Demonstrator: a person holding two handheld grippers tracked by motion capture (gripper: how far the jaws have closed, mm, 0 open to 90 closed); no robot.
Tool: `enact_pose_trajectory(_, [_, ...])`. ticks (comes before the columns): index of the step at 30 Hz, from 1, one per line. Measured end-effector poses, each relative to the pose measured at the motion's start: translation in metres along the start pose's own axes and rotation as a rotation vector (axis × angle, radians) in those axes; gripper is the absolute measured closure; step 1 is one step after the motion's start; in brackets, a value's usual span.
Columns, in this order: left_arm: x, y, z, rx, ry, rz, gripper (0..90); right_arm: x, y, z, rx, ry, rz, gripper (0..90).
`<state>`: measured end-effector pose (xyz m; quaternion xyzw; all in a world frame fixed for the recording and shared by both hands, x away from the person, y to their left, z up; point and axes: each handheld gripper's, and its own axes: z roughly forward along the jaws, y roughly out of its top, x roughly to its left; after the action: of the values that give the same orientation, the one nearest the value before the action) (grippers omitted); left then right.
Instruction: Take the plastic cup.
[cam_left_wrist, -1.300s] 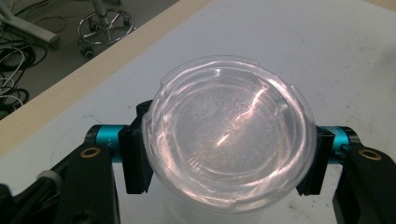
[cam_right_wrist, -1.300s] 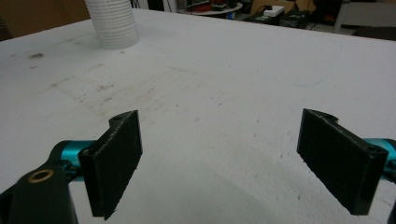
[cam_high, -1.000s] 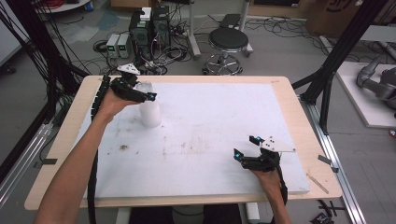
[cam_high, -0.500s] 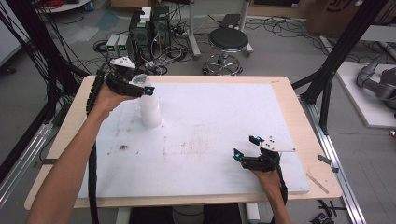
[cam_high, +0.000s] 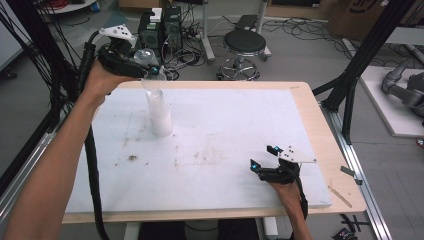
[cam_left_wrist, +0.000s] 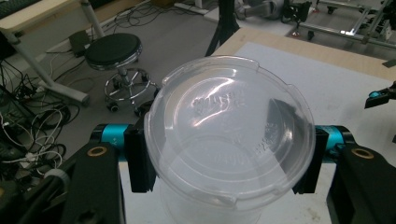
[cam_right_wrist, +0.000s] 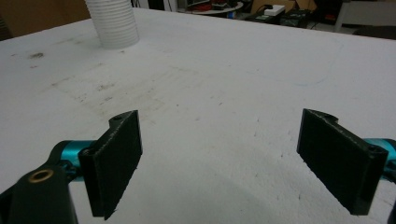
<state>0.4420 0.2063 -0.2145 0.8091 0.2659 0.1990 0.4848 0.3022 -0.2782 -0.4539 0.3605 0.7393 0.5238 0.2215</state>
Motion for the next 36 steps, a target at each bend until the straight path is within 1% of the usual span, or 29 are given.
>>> enact_pose_trajectory(6, [-0.005,-0.002,-0.008,-0.027,-0.013,0.001,38.7,0.0,0.0,0.0,-0.005,0.0,-0.001,14.0])
enact_pose_trajectory(7, [-0.011,-0.005,-0.014,-0.075,-0.053,-0.007,38.8,0.0,0.0,0.0,-0.005,-0.001,-0.002,14.1])
enact_pose_trajectory(8, [-0.011,-0.005,-0.014,-0.075,-0.053,-0.007,38.8,0.0,0.0,0.0,-0.005,-0.001,-0.002,14.1])
enact_pose_trajectory(10, [-0.021,-0.008,-0.019,-0.117,-0.086,-0.001,38.8,0.0,0.0,0.0,-0.001,0.001,0.003,14.0])
enact_pose_trajectory(11, [-0.032,-0.012,-0.023,-0.125,-0.115,0.023,38.8,-0.001,0.0,0.0,-0.002,0.001,0.002,14.0])
enact_pose_trajectory(12, [-0.032,-0.012,-0.023,-0.125,-0.115,0.023,38.8,-0.001,0.0,0.0,-0.002,0.001,0.002,14.0])
enact_pose_trajectory(13, [-0.044,-0.019,-0.025,-0.138,-0.149,0.041,38.8,-0.001,0.0,0.0,-0.004,0.002,0.004,14.0])
enact_pose_trajectory(14, [-0.044,-0.019,-0.025,-0.138,-0.149,0.041,38.8,-0.001,0.0,0.0,-0.004,0.002,0.004,14.0])
enact_pose_trajectory(15, [-0.057,-0.025,-0.027,-0.151,-0.182,0.061,38.8,-0.001,0.0,0.0,-0.006,0.002,0.002,14.0])
enact_pose_trajectory(16, [-0.057,-0.025,-0.027,-0.151,-0.182,0.061,38.8,-0.001,0.0,0.0,-0.006,0.002,0.002,14.0])
enact_pose_trajectory(17, [-0.07,-0.033,-0.027,-0.161,-0.223,0.071,38.8,0.0,0.0,-0.001,-0.012,-0.002,0.002,14.0])
enact_pose_trajectory(18, [-0.07,-0.033,-0.027,-0.161,-0.223,0.071,38.8,0.0,0.0,-0.001,-0.012,-0.002,0.002,14.0])
enact_pose_trajectory(19, [-0.081,-0.042,-0.025,-0.167,-0.261,0.076,38.8,0.0,-0.001,-0.002,-0.023,-0.007,-0.004,14.1])
enact_pose_trajectory(20, [-0.081,-0.042,-0.025,-0.167,-0.261,0.076,38.8,0.0,-0.001,-0.002,-0.023,-0.007,-0.004,14.1])
enact_pose_trajectory(21, [-0.091,-0.052,-0.021,-0.183,-0.292,0.071,38.8,0.0,-0.001,-0.002,-0.022,-0.003,0.001,14.0])
enact_pose_trajectory(22, [-0.091,-0.052,-0.021,-0.183,-0.292,0.071,38.8,0.0,-0.001,-0.002,-0.022,-0.003,0.001,14.0])
enact_pose_trajectory(23, [-0.101,-0.062,-0.017,-0.191,-0.318,0.076,38.8,-0.001,-0.001,-0.001,-0.017,0.0,0.008,14.0])
enact_pose_trajectory(24, [-0.101,-0.062,-0.017,-0.191,-0.318,0.076,38.8,-0.001,-0.001,-0.001,-0.017,0.0,0.008,14.0])
enact_pose_trajectory(25, [-0.111,-0.072,-0.012,-0.202,-0.335,0.083,38.7,-0.001,0.0,-0.001,-0.013,0.0,0.011,14.0])
enact_pose_trajectory(26, [-0.111,-0.072,-0.012,-0.202,-0.335,0.083,38.8,-0.001,0.0,-0.001,-0.013,0.0,0.011,14.0])
enact_pose_trajectory(27, [-0.121,-0.082,-0.006,-0.218,-0.362,0.078,38.8,-0.001,0.0,0.0,-0.008,-0.001,0.011,14.1])
enact_pose_trajectory(28, [-0.121,-0.082,-0.006,-0.218,-0.362,0.078,38.8,-0.001,0.0,0.0,-0.008,-0.001,0.011,14.1])
enact_pose_trajectory(29, [-0.131,-0.092,0.0,-0.234,-0.377,0.087,38.8,-0.001,0.0,0.0,-0.003,-0.002,0.005,14.0])
enact_pose_trajectory(30, [-0.131,-0.092,0.0,-0.234,-0.377,0.087,38.8,-0.001,0.0,0.0,-0.003,-0.002,0.005,14.0])
enact_pose_trajectory(31, [-0.138,-0.103,0.005,-0.243,-0.393,0.092,38.7,-0.001,0.0,0.0,-0.005,-0.005,0.005,14.1])
enact_pose_trajectory(32, [-0.138,-0.103,0.005,-0.243,-0.393,0.092,38.7,-0.001,0.0,0.0,-0.005,-0.005,0.005,14.1])
enact_pose_trajectory(34, [-0.145,-0.115,0.01,-0.253,-0.412,0.095,38.7,0.0,0.0,0.0,-0.01,-0.009,0.004,14.1])
enact_pose_trajectory(35, [-0.148,-0.126,0.013,-0.272,-0.433,0.084,38.3,0.0,0.0,-0.001,-0.008,-0.011,0.005,14.1])
enact_pose_trajectory(36, [-0.148,-0.126,0.013,-0.272,-0.433,0.084,38.3,0.0,0.0,-0.001,-0.008,-0.011,0.005,14.1])
